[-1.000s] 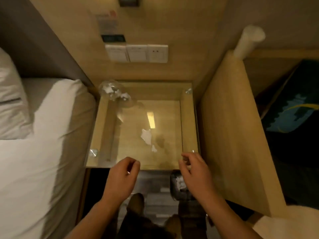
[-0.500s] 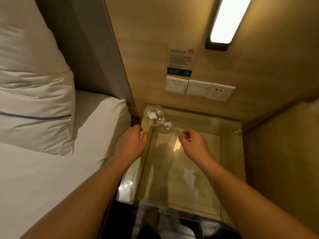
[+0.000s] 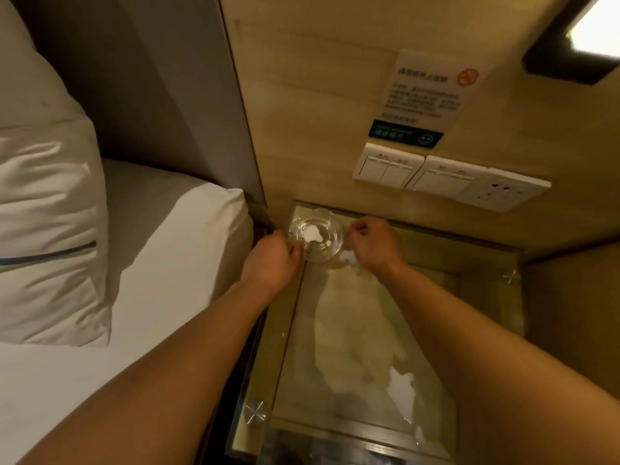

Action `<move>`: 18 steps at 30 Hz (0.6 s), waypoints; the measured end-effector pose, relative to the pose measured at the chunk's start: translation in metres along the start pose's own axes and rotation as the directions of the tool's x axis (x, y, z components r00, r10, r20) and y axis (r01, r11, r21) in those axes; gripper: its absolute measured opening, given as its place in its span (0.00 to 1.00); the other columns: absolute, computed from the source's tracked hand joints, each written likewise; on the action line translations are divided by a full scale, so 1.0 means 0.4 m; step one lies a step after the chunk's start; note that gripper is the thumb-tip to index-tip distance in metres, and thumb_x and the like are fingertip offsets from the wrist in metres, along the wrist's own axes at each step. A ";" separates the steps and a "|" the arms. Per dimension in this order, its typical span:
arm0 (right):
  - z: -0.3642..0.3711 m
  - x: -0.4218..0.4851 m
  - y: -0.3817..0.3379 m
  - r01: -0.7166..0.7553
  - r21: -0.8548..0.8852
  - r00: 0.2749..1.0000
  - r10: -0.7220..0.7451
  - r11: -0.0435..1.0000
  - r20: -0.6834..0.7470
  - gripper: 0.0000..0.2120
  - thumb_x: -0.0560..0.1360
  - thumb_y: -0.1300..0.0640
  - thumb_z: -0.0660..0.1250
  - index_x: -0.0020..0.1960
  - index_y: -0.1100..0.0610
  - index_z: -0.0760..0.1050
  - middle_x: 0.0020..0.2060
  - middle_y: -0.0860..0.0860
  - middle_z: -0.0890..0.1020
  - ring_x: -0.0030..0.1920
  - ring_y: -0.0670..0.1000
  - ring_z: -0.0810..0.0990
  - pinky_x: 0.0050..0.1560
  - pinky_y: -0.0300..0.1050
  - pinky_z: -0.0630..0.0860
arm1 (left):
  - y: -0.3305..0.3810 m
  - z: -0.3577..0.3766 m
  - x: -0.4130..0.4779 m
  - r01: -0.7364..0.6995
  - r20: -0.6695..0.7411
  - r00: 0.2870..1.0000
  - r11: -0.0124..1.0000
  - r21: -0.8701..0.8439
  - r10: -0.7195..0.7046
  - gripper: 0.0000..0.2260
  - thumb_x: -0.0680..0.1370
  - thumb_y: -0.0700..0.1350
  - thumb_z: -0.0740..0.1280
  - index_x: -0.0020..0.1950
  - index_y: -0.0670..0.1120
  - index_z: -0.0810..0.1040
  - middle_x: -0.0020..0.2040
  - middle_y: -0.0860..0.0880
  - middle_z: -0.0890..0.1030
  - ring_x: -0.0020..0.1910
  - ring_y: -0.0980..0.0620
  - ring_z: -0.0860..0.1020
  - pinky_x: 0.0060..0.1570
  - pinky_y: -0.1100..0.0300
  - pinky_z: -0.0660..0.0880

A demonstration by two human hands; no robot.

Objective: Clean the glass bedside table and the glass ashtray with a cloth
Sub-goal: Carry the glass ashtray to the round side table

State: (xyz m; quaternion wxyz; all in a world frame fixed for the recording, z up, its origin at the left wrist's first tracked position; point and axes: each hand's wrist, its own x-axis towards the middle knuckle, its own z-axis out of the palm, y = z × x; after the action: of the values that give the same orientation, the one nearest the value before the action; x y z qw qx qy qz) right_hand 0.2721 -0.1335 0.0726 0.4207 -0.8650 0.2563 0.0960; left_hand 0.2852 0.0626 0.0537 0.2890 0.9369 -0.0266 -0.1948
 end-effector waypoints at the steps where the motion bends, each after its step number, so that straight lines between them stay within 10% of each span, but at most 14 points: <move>1: 0.010 0.013 -0.003 -0.001 0.002 1.000 0.001 1.000 0.010 0.07 0.79 0.59 0.67 0.52 0.58 0.83 0.44 0.53 0.85 0.45 0.52 0.82 0.45 0.42 0.74 | -0.002 0.005 0.009 0.000 0.006 1.000 1.000 -0.001 0.000 0.17 0.84 0.54 0.61 0.55 0.40 0.78 0.49 0.40 0.83 0.46 0.42 0.81 0.42 0.52 0.75; 6: 0.047 0.047 -0.006 -0.025 0.029 1.000 0.025 0.999 0.013 0.03 0.75 0.62 0.70 0.47 0.56 0.82 0.38 0.51 0.83 0.43 0.54 0.83 0.48 0.48 0.80 | -0.001 0.019 0.030 0.006 0.030 1.000 1.000 -0.008 -0.005 0.16 0.84 0.52 0.62 0.55 0.39 0.78 0.51 0.38 0.84 0.50 0.38 0.82 0.44 0.51 0.76; 11: 0.055 0.050 0.001 -0.091 0.049 0.996 0.090 0.995 0.019 0.06 0.74 0.66 0.69 0.46 0.55 0.80 0.35 0.51 0.81 0.30 0.47 0.78 0.25 0.32 0.70 | 0.004 0.022 0.033 0.039 0.027 0.999 0.998 -0.055 -0.038 0.14 0.84 0.49 0.64 0.53 0.38 0.78 0.49 0.38 0.83 0.49 0.38 0.82 0.44 0.50 0.77; 18: 0.078 0.047 0.001 -0.111 0.044 0.992 0.113 0.993 -0.056 0.11 0.71 0.65 0.68 0.36 0.50 0.77 0.40 0.53 0.86 0.42 0.56 0.85 0.46 0.53 0.84 | 0.019 0.020 0.035 0.066 0.019 0.998 0.990 -0.122 -0.064 0.12 0.83 0.46 0.65 0.47 0.38 0.80 0.43 0.40 0.83 0.43 0.42 0.82 0.44 0.47 0.81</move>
State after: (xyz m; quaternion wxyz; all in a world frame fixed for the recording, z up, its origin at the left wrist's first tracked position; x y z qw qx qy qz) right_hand 0.2896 -0.1163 0.0455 0.4244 -0.8429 0.3185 0.0890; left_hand 0.2955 0.0498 0.0468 0.3394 0.9162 0.0137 -0.2125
